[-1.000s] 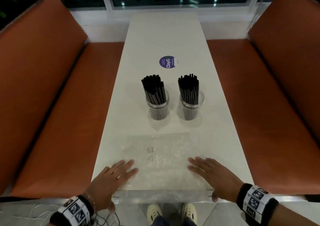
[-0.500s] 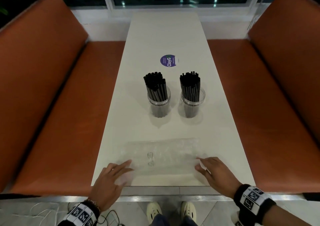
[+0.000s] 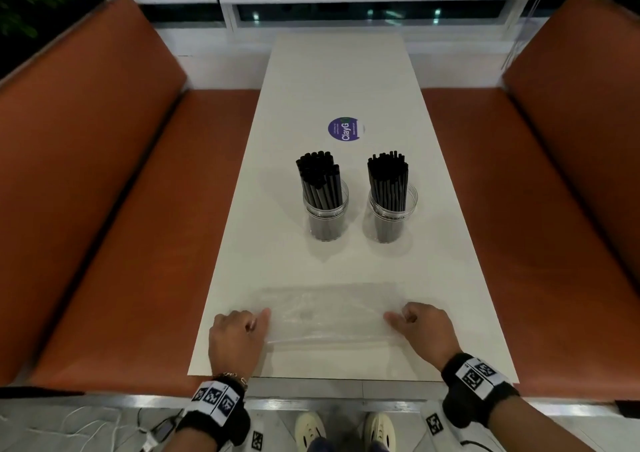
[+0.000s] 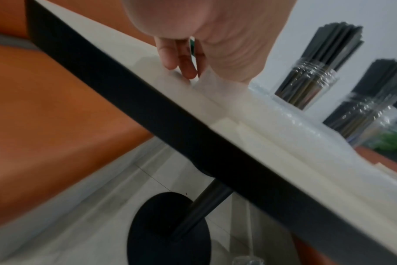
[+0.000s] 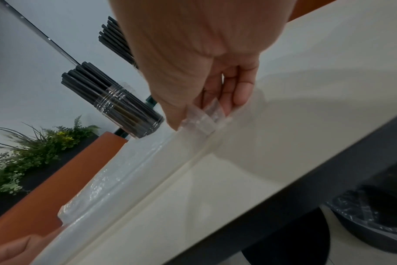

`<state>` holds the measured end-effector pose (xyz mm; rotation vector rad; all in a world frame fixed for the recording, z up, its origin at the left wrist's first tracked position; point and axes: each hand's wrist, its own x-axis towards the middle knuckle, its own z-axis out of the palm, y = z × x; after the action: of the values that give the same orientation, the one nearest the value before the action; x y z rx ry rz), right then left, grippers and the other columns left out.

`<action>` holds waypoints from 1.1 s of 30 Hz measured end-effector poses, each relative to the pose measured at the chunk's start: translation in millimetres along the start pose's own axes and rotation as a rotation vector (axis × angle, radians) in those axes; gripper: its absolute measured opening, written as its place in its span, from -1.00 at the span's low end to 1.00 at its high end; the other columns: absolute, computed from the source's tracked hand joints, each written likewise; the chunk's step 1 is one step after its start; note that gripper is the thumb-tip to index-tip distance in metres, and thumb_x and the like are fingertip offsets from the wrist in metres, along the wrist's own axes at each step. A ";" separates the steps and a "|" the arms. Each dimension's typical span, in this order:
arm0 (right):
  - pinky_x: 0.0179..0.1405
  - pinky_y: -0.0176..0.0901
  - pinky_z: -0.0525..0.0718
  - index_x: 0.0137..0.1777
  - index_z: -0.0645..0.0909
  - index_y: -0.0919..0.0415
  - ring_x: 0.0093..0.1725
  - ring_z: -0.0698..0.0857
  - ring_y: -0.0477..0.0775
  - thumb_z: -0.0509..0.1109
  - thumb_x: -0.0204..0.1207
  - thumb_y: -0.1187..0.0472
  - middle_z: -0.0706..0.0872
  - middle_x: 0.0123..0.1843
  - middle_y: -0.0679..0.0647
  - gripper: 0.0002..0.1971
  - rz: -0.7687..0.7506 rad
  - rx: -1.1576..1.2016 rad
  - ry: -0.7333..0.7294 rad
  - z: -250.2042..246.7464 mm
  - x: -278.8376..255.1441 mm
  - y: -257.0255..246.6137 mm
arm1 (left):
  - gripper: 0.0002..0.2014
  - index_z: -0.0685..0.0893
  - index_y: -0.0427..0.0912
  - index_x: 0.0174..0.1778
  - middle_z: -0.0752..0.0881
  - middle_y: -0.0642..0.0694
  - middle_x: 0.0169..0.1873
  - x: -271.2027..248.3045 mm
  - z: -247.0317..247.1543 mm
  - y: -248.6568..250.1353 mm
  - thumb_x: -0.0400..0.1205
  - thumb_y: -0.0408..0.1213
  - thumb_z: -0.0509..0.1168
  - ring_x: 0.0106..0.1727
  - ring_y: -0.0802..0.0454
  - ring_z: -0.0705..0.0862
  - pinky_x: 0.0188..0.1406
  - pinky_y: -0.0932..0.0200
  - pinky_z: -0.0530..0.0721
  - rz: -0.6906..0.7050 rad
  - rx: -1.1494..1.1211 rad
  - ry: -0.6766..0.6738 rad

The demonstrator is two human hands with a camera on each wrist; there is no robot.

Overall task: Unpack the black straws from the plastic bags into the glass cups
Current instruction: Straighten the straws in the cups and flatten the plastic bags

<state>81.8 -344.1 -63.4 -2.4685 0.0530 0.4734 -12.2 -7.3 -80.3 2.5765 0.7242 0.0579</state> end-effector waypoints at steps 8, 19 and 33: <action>0.27 -0.08 0.63 0.56 0.47 0.18 0.29 0.74 0.20 0.71 0.45 0.08 0.66 0.37 0.14 -0.27 0.142 -0.001 0.018 1.8 -2.4 -16.2 | -0.24 0.48 -0.03 0.64 0.56 -0.11 0.56 7.8 -8.9 37.1 0.49 -0.34 0.53 0.53 -0.12 0.55 0.55 -0.16 0.52 0.227 0.074 -0.029; -0.13 -0.01 0.53 -0.22 0.57 0.25 -0.27 0.58 0.17 0.58 0.53 -0.01 0.70 -0.22 0.24 -0.64 -0.033 0.165 -0.276 -54.3 14.9 -24.4 | -0.61 0.68 0.00 -0.03 0.72 0.13 -0.16 27.5 15.5 119.8 0.46 0.17 0.60 -0.10 0.08 0.69 -0.01 0.09 0.66 0.286 -0.056 -0.711; -0.07 0.01 0.90 0.31 0.79 0.13 0.05 0.93 0.14 0.60 0.59 0.35 0.94 0.15 0.12 -0.69 -0.008 0.704 -0.522 -82.4 -69.1 -74.6 | -0.54 0.77 -0.19 0.29 0.88 -0.30 0.17 -41.0 -44.1 132.7 0.47 -0.37 0.66 0.16 -0.33 0.87 0.11 -0.38 0.81 -0.141 -1.172 -0.723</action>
<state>54.8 -336.9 64.5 -1.6096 -0.0058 0.9036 9.6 -109.6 21.1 1.2707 0.3804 -0.3660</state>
